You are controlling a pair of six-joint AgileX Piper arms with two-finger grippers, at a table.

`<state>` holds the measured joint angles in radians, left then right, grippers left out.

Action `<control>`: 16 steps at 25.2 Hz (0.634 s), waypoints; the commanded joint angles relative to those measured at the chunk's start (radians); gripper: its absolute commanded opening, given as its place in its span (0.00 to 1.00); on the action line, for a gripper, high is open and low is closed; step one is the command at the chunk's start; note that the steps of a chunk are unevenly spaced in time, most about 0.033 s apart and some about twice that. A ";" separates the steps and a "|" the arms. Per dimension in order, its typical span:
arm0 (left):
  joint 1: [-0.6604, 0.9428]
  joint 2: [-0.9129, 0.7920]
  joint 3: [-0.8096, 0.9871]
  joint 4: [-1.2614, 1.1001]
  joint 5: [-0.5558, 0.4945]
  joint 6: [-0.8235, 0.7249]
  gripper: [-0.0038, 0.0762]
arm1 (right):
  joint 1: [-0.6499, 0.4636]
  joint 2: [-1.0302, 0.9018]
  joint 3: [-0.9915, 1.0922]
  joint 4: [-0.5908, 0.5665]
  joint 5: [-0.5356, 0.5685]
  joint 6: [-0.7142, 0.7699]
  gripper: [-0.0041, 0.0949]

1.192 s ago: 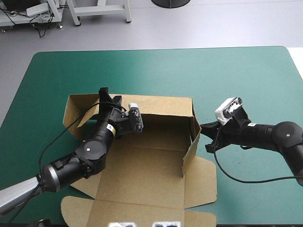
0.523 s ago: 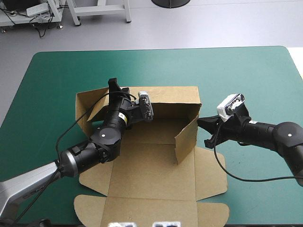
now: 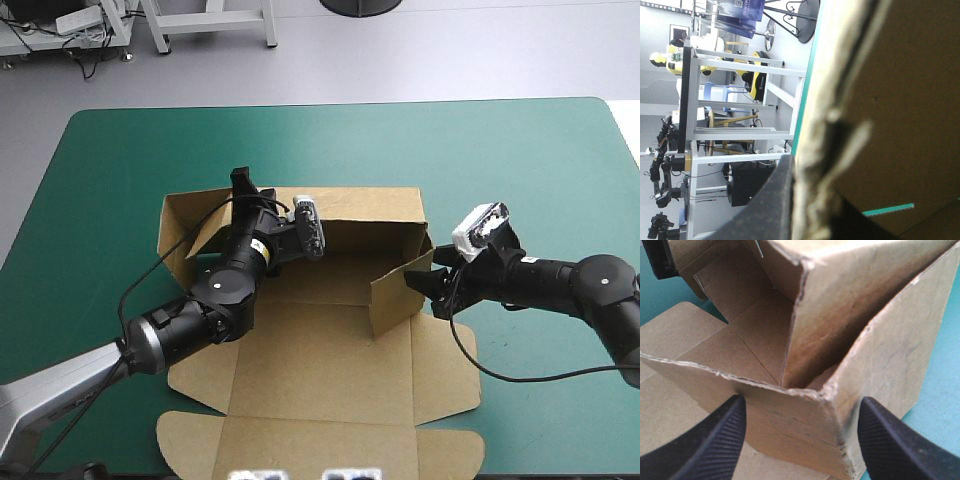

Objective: Fold the box

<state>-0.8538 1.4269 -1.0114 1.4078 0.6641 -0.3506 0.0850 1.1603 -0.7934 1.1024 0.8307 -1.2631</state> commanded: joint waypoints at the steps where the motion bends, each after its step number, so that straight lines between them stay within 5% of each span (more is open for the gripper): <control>1: -0.003 -0.022 -0.039 0.026 -0.010 -0.013 0.06 | 0.001 -0.007 -0.021 0.039 0.014 -0.012 0.66; 12: -0.007 0.118 -0.171 -0.146 0.099 0.007 0.06 | 0.001 0.027 -0.019 0.046 -0.064 -0.027 0.66; 16: -0.037 0.123 -0.219 -0.143 0.096 0.044 0.06 | 0.001 0.076 -0.023 0.150 -0.089 -0.108 0.66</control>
<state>-0.8652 1.5790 -1.1876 1.2759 0.7732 -0.2986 0.0850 1.2322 -0.7881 1.1364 0.7508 -1.3127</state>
